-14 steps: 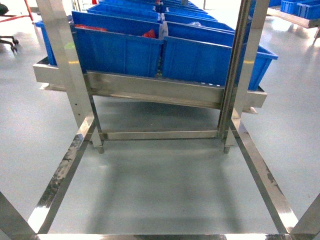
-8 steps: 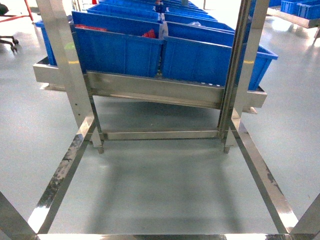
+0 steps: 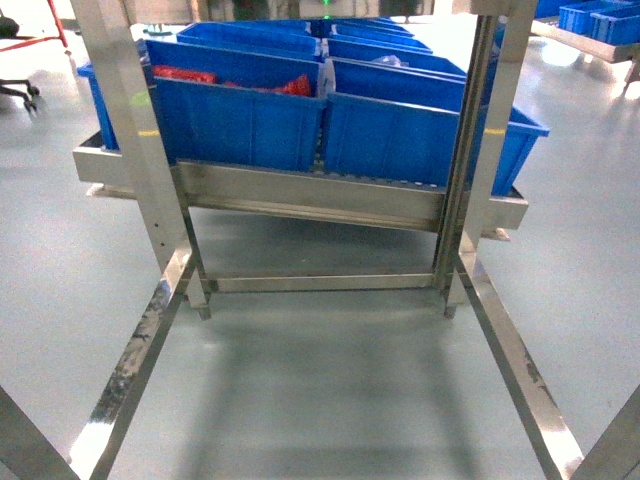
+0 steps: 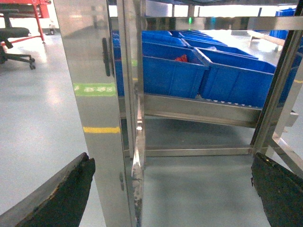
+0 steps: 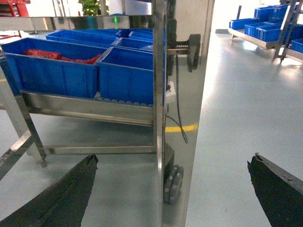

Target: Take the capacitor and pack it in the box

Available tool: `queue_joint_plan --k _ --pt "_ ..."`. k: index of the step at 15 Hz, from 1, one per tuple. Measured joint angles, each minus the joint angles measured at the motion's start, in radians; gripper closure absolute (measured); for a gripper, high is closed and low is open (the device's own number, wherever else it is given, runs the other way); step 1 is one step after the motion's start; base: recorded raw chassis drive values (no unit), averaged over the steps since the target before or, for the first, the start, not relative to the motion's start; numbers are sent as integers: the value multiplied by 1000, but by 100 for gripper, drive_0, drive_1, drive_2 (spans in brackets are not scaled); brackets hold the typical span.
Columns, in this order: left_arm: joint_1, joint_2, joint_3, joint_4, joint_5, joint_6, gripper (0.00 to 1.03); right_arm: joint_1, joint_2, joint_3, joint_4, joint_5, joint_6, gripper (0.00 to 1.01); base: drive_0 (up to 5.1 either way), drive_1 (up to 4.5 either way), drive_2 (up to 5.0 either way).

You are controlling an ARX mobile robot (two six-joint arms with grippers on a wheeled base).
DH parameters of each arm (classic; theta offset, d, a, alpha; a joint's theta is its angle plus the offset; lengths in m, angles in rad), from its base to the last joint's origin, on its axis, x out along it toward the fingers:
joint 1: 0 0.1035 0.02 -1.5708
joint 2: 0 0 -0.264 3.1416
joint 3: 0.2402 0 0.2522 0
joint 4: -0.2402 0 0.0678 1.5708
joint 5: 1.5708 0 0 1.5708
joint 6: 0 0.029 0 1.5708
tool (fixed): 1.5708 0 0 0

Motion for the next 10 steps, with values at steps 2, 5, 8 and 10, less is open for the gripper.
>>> queue_joint_plan --k 2,5,8,10 --pt "0 0 0 1 2 0 5 0 0 0 3 3 0 3 0 0 0" --pt "0 0 0 3 1 0 5 0 0 0 1 1 1 3 0 0 0" --pt "0 0 0 3 0 0 5 0 0 0 1 0 0 3 0 0 0" --pt "0 0 0 3 1 0 5 0 0 0 3 0 0 3 0 0 0"
